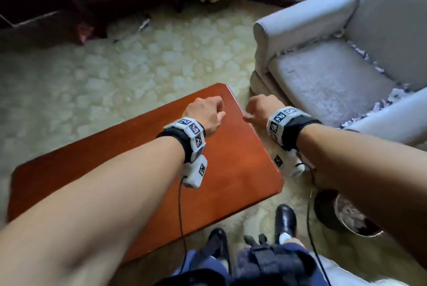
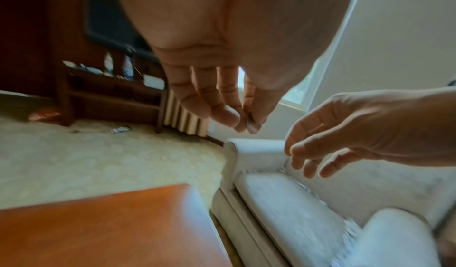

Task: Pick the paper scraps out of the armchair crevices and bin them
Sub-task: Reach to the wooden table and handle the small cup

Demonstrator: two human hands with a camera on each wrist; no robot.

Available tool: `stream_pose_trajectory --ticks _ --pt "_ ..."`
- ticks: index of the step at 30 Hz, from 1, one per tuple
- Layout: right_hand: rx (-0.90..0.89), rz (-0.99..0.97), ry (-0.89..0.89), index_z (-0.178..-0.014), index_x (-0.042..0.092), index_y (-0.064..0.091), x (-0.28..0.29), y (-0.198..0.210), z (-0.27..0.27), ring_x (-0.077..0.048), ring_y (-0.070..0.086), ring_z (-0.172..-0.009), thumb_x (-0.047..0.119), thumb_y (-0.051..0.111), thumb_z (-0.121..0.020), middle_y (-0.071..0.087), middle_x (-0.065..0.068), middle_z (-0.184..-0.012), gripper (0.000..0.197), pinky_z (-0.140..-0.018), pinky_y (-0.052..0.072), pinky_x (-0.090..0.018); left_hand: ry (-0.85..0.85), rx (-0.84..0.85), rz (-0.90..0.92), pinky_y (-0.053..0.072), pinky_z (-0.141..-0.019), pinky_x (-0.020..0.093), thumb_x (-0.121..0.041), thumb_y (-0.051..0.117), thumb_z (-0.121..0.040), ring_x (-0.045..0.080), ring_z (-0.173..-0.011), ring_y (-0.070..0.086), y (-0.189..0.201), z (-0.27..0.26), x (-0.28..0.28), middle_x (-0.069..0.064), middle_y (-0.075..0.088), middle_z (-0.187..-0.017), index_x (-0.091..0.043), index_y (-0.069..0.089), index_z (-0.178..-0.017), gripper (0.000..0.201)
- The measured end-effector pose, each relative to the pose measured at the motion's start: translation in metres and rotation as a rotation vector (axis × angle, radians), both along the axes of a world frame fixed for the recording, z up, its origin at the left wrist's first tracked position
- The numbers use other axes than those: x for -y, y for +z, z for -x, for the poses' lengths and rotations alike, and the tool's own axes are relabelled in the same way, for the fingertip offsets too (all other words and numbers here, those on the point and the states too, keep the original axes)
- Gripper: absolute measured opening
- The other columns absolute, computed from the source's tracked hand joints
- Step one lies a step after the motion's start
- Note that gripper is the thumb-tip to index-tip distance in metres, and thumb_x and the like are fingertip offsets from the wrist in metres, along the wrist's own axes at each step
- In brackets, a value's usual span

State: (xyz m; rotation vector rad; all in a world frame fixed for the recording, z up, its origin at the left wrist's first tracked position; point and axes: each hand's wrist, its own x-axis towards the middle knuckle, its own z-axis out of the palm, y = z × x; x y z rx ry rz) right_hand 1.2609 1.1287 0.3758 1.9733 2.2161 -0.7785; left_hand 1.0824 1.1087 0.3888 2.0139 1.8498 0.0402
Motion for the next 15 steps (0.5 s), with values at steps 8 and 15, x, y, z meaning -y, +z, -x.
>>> stream_pose_trajectory --ticks 8,15 --pt "-0.026 -0.119 0.377 -0.101 0.017 0.068 -0.014 0.082 0.217 -0.028 0.064 -0.092 0.038 0.065 -0.085 0.068 -0.006 -0.097 0.027 -0.072 0.05 -0.026 0.452 0.009 -0.143 0.047 -0.077 0.028 -0.037 0.064 -0.089 0.023 -0.089 0.062 0.08 0.198 0.056 -0.002 0.07 -0.095 -0.027 0.062 -0.086 0.01" --pt "-0.073 -0.107 0.64 -0.112 0.023 0.065 0.006 0.093 0.354 -0.022 0.06 -0.084 0.036 0.066 -0.085 0.065 -0.005 -0.106 0.03 -0.071 0.049 -0.024 0.783 0.014 -0.212 0.038 -0.064 0.023 -0.035 0.068 -0.087 0.019 -0.078 0.058 0.088 0.298 0.117 -0.004 0.068 -0.086 -0.025 0.067 -0.082 0.011"
